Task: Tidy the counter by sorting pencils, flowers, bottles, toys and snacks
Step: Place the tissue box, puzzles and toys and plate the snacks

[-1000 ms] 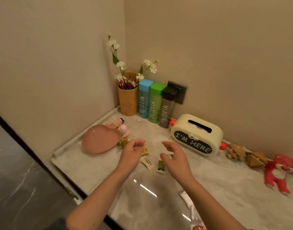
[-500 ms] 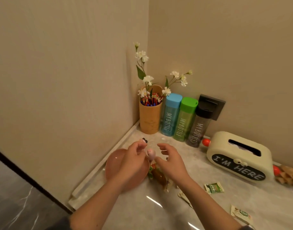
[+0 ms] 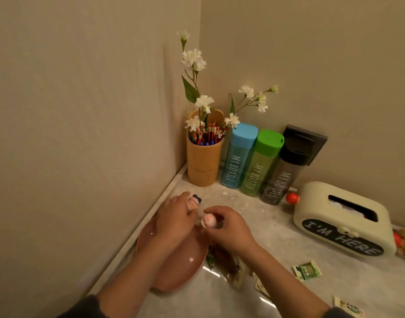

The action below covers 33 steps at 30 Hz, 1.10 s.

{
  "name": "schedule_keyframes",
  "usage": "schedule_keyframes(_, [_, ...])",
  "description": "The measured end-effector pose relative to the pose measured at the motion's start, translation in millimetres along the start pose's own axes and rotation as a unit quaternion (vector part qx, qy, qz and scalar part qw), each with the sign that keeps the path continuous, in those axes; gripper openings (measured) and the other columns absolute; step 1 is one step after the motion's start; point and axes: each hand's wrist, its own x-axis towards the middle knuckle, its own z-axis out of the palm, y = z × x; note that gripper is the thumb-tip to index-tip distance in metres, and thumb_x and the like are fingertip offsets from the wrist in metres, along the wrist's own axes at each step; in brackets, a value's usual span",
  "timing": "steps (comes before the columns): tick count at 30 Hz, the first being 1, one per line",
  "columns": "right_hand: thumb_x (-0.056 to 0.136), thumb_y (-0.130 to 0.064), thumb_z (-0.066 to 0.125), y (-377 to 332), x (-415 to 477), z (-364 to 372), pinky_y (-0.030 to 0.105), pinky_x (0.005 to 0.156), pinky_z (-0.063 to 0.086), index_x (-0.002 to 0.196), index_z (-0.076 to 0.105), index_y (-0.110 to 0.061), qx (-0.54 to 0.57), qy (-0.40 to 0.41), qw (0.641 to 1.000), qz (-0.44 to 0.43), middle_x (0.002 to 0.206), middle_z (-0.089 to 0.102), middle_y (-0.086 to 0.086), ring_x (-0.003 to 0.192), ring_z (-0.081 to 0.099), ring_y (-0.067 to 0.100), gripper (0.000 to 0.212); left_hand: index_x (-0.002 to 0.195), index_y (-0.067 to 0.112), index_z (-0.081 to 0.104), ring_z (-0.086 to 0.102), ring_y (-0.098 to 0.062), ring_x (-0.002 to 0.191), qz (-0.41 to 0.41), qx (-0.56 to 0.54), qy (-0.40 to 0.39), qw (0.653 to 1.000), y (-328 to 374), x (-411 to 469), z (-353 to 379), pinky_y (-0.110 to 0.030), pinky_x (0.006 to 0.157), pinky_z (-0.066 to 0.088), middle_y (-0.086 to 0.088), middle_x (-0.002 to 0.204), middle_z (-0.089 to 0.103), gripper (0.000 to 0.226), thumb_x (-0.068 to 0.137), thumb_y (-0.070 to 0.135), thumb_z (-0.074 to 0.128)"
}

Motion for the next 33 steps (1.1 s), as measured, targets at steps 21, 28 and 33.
schedule_keyframes(21, [0.099, -0.02, 0.051, 11.1, -40.4, -69.9, 0.031, 0.076, 0.057, 0.113, 0.046, -0.027, 0.338, 0.07, 0.926, 0.151, 0.117, 0.056, 0.008, 0.101, 0.062, 0.023, 0.016, 0.114, 0.039, 0.051, 0.053, 0.005, 0.093, 0.056, -0.317, -0.051, 0.945, 81.5, -15.3, 3.0, -0.009, 0.074, 0.04, 0.011, 0.114, 0.049, 0.036, 0.087, 0.02, 0.065])
schedule_keyframes(28, [0.101, -0.023, 0.039, 35.2, -101.3, -120.0, 0.029, 0.066, 0.058, 0.123, 0.046, -0.022, 0.346, 0.148, 0.906, 0.194, 0.114, 0.061, 0.013, 0.089, 0.069, 0.025, 0.023, 0.111, 0.03, 0.049, 0.059, 0.001, 0.088, 0.019, -0.392, -0.123, 0.911, 154.5, -40.6, 24.8, -0.012, 0.063, 0.042, 0.016, 0.101, 0.058, 0.047, 0.076, 0.022, 0.079])
schedule_keyframes(33, [0.098, -0.023, 0.039, 66.3, -153.6, -170.1, 0.03, 0.062, 0.054, 0.119, 0.048, -0.019, 0.339, 0.199, 0.897, 0.203, 0.108, 0.061, 0.015, 0.076, 0.065, 0.022, 0.023, 0.114, 0.028, 0.058, 0.065, -0.002, 0.092, 0.07, -0.418, -0.198, 0.884, 216.9, -73.1, 49.9, -0.014, 0.064, 0.049, 0.01, 0.105, 0.069, 0.047, 0.074, 0.029, 0.081])
